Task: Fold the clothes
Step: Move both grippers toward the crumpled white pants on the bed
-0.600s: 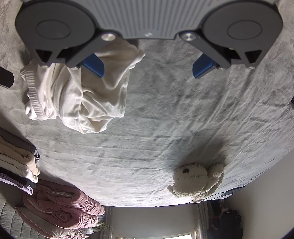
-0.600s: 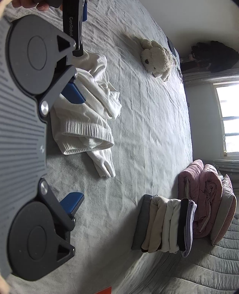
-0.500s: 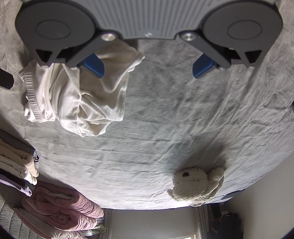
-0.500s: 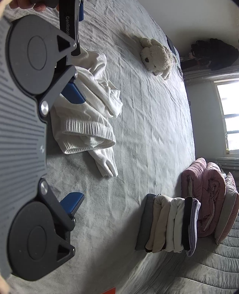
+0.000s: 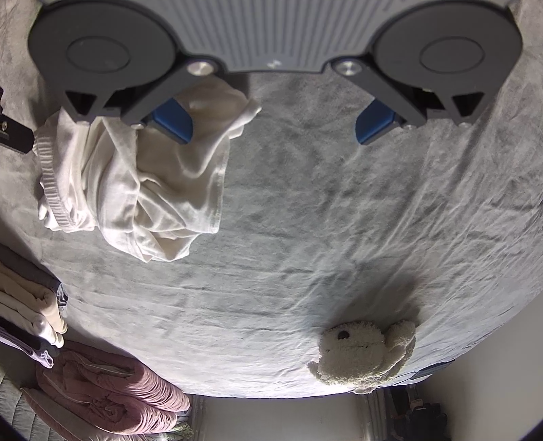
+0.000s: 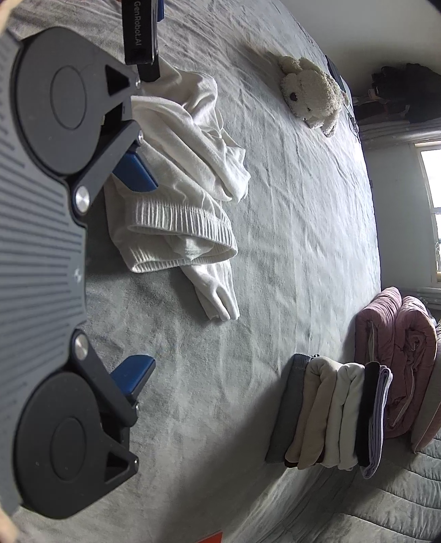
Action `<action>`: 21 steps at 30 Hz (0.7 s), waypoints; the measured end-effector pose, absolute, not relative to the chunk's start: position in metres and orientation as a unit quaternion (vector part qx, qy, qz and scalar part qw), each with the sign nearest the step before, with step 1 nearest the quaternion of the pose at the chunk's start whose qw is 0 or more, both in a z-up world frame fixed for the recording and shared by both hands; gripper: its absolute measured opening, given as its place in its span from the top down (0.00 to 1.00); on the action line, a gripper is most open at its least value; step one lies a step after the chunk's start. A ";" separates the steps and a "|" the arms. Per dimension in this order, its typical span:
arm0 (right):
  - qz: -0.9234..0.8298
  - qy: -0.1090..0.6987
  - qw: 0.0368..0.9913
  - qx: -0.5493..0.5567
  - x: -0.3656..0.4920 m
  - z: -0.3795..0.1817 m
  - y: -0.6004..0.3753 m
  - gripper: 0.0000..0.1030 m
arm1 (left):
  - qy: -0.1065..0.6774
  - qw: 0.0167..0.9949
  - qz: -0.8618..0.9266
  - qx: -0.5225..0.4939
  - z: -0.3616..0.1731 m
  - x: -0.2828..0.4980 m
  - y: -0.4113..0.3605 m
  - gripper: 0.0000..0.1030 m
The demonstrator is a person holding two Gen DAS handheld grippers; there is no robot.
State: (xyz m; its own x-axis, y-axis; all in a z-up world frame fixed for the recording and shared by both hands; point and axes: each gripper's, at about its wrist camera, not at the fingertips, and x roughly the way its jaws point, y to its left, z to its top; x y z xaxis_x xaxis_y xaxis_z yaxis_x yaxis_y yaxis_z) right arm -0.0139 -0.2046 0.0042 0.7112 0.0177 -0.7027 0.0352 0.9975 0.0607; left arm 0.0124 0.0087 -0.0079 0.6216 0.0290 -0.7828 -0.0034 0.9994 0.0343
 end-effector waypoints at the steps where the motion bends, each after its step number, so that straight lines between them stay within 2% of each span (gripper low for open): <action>1: -0.003 0.383 0.923 0.034 -0.013 0.003 -0.204 0.00 | 0.438 0.899 0.008 0.018 -0.010 0.014 0.008 0.01; 13: 0.001 0.444 0.895 0.040 0.004 -0.021 -0.209 0.00 | 0.467 0.883 0.000 0.047 -0.027 0.028 0.003 0.00; 21: -0.004 0.469 0.882 0.031 0.010 -0.035 -0.206 0.00 | 0.454 0.889 -0.008 0.056 -0.034 0.025 0.002 0.00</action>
State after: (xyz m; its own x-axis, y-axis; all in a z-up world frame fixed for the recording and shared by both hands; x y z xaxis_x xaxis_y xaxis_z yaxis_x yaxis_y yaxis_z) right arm 0.0103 -0.2061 -0.0349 0.5594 0.0224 -0.8286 0.0355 0.9981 0.0510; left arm 0.0251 0.0019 -0.0337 0.5881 0.0373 -0.8079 0.0645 0.9936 0.0928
